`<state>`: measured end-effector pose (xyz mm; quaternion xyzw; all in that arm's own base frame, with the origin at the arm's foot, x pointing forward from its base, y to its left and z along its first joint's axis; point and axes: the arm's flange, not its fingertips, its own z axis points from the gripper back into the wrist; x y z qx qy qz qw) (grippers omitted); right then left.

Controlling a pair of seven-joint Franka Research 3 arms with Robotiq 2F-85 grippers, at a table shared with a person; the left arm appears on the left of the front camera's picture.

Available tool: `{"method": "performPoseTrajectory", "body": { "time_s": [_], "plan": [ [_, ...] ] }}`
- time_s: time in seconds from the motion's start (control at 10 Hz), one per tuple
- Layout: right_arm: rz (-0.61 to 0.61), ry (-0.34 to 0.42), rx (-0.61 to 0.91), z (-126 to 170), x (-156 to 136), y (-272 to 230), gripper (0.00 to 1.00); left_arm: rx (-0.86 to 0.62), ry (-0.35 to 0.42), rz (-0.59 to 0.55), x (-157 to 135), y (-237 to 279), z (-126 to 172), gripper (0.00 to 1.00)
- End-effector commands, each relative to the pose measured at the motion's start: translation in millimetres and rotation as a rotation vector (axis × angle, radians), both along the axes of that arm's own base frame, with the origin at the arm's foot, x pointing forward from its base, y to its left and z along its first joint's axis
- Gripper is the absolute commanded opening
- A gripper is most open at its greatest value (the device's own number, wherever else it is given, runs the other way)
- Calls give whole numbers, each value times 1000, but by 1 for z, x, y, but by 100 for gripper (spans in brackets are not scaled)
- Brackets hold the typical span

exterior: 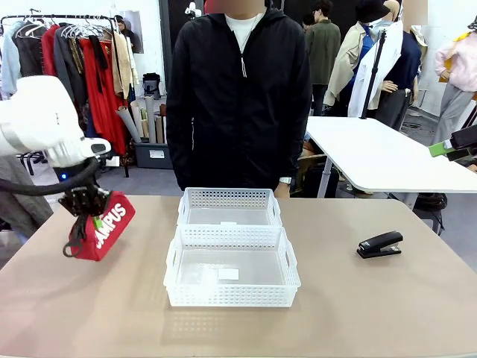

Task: Distribute items into two baskets.
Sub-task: Pick up the Pencil pouch that the person points to.

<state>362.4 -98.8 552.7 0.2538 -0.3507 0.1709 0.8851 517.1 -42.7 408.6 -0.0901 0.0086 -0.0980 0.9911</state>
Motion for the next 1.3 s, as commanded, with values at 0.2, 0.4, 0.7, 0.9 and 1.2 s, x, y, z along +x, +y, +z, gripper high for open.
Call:
{"method": "performPoseTrajectory", "body": {
  "time_s": [0.2, 0.4, 0.7, 0.9, 1.2],
  "plan": [
    [12, -15, 13, 1, 1, 0, 100, 47, -44, -239, -12, 5, 88, 0],
    [12, -15, 13, 1, 1, 0, 100, 43, -36, -413, -32, -4, 128, 0],
    [12, -15, 13, 1, 1, 0, 100, 69, -37, -552, -65, -13, 160, 0],
    [12, -15, 13, 1, 1, 0, 100, 66, -3, -615, -82, -18, 165, 0],
    [12, -15, 13, 1, 1, 0, 100, 49, 18, -672, -89, -21, 167, 0]
  ]
}}
